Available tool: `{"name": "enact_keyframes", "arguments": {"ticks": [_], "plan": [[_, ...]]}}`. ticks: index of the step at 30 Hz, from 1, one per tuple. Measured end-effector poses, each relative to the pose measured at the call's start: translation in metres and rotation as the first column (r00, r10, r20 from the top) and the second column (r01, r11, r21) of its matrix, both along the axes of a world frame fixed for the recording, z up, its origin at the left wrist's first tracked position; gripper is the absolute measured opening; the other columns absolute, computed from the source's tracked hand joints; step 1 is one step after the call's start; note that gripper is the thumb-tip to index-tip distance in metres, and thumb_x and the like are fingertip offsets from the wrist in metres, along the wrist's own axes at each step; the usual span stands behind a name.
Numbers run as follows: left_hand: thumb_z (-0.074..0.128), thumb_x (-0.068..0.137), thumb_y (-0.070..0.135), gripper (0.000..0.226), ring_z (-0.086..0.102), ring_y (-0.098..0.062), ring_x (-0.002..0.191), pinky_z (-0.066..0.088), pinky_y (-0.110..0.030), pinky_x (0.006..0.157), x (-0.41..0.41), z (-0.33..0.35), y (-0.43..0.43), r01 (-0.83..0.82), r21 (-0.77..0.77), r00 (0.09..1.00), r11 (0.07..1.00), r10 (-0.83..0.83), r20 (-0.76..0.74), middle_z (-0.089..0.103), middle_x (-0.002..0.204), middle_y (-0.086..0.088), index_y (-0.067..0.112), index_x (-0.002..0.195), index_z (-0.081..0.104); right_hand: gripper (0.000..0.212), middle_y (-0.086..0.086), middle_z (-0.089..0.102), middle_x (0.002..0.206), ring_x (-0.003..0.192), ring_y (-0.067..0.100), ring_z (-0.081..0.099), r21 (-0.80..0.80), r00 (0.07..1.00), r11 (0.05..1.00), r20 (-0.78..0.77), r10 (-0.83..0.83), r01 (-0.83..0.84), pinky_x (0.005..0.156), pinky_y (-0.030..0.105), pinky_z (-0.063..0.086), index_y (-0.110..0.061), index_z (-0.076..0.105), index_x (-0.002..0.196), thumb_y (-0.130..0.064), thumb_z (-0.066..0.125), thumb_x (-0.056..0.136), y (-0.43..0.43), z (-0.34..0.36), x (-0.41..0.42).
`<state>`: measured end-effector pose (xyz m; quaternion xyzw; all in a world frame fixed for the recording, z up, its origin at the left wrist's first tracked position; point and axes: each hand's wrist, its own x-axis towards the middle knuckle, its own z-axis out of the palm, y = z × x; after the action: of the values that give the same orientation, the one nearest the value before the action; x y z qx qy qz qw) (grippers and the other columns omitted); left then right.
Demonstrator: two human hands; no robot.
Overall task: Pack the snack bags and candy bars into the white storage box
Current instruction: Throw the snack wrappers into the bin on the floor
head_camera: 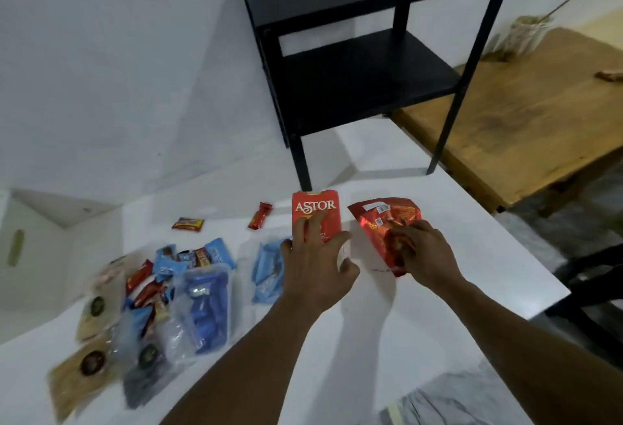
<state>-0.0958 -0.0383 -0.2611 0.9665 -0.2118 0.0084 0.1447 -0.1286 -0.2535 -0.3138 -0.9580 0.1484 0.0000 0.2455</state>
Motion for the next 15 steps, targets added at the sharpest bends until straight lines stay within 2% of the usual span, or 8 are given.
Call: {"name": "enact_keyframes", "arguments": {"ticks": [3, 6, 10, 15], "plan": [[0.060, 0.076, 0.049, 0.048, 0.029, -0.027, 0.140, 0.043, -0.055, 0.101, 0.004, 0.027, 0.052, -0.059, 0.012, 0.997, 0.998, 0.058, 0.046, 0.039, 0.149, 0.000, 0.039, 0.123, 0.060, 0.037, 0.007, 0.062, 0.131, 0.108, 0.036, 0.062, 0.009, 0.989, 0.996, 0.118, 0.092, -0.094, 0.084, 0.040, 0.056, -0.020, 0.066, 0.124, -0.009, 0.062, 0.089, 0.047, 0.037, 0.020], [0.063, 0.072, 0.047, 0.047, 0.036, -0.027, 0.135, 0.048, -0.055, 0.093, -0.005, 0.053, 0.122, -0.120, 0.011, 0.984, 0.993, 0.117, 0.137, 0.045, 0.144, 0.000, 0.039, 0.118, 0.063, 0.037, 0.006, 0.063, 0.130, 0.108, 0.033, 0.062, 0.016, 0.961, 0.979, 0.195, 0.196, -0.203, 0.086, 0.037, 0.054, -0.022, 0.066, 0.123, -0.010, 0.063, 0.088, 0.110, 0.068, 0.031], [0.058, 0.074, 0.050, 0.049, 0.031, -0.028, 0.138, 0.046, -0.055, 0.096, -0.038, 0.079, 0.232, -0.263, 0.026, 0.954, 0.965, 0.256, 0.155, 0.039, 0.149, 0.000, 0.041, 0.122, 0.060, 0.037, 0.006, 0.064, 0.125, 0.107, 0.030, 0.062, 0.026, 0.904, 0.934, 0.265, 0.337, -0.356, 0.088, 0.032, 0.048, -0.023, 0.068, 0.119, -0.008, 0.064, 0.085, 0.212, 0.103, 0.032], [0.058, 0.074, 0.053, 0.051, 0.027, -0.027, 0.138, 0.049, -0.053, 0.094, -0.126, 0.100, 0.412, -0.502, -0.037, 0.851, 0.864, 0.501, 0.160, 0.039, 0.147, 0.002, 0.041, 0.123, 0.060, 0.042, 0.012, 0.065, 0.118, 0.107, 0.032, 0.061, 0.055, 0.769, 0.795, 0.301, 0.564, -0.604, 0.089, 0.030, 0.043, -0.024, 0.070, 0.117, -0.004, 0.065, 0.081, 0.399, 0.135, -0.002]]}}
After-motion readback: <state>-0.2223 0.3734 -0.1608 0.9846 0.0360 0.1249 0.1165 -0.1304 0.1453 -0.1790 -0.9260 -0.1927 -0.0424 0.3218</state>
